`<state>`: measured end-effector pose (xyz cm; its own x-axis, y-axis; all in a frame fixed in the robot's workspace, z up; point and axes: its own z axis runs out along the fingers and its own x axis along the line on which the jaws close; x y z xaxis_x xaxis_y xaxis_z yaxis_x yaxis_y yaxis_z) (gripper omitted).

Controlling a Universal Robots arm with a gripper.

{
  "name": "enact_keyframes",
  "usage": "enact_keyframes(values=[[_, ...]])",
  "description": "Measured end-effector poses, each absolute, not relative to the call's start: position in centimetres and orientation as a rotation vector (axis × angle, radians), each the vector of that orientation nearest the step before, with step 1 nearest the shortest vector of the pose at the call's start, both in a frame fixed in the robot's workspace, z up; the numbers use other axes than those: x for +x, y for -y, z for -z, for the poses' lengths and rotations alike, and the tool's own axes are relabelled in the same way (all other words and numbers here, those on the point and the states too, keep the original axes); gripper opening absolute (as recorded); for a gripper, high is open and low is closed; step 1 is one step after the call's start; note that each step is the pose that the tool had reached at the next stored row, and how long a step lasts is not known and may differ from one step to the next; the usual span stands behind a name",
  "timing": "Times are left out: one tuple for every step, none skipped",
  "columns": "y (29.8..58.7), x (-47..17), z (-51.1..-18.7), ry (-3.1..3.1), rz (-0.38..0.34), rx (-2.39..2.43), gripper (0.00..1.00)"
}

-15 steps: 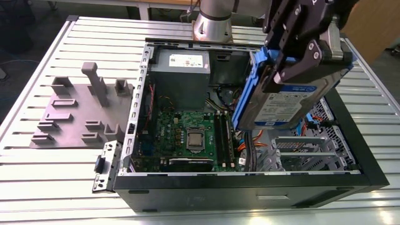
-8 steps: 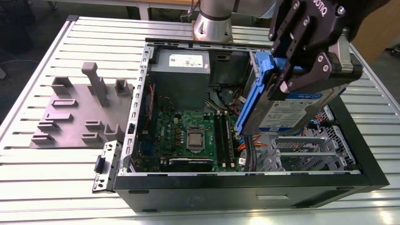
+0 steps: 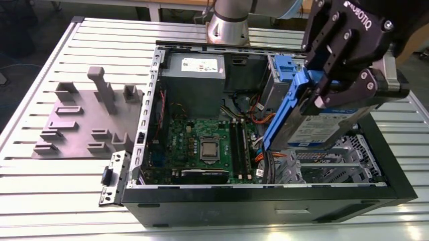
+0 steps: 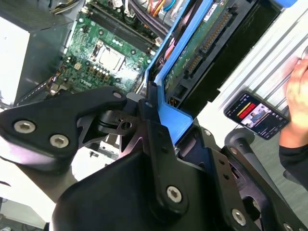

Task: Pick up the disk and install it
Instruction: 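Insert the disk into the insertion slot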

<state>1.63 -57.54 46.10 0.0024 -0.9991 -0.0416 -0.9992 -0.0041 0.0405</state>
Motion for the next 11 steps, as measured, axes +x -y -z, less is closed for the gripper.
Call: enact_keyframes(values=[[57.6,1.8,-46.0,-2.216,-0.091,-2.224,0.37],[57.7,2.0,-45.9,-2.216,-0.091,-2.224,0.37],[57.7,2.2,-45.8,-2.216,-0.092,-2.224,0.37],[57.7,2.4,-45.8,-2.216,-0.091,-2.224,0.37],[57.8,2.7,-45.7,-2.217,-0.091,-2.223,0.37],[57.8,2.9,-45.6,-2.217,-0.091,-2.223,0.37],[57.8,3.2,-45.5,-2.217,-0.091,-2.223,0.37],[57.8,3.5,-45.4,-2.217,-0.091,-2.223,0.37],[57.8,3.8,-45.3,-2.217,-0.091,-2.223,0.37],[57.8,4.1,-45.2,-2.217,-0.091,-2.223,0.37],[57.8,4.4,-45.1,-2.217,-0.091,-2.223,0.37]])
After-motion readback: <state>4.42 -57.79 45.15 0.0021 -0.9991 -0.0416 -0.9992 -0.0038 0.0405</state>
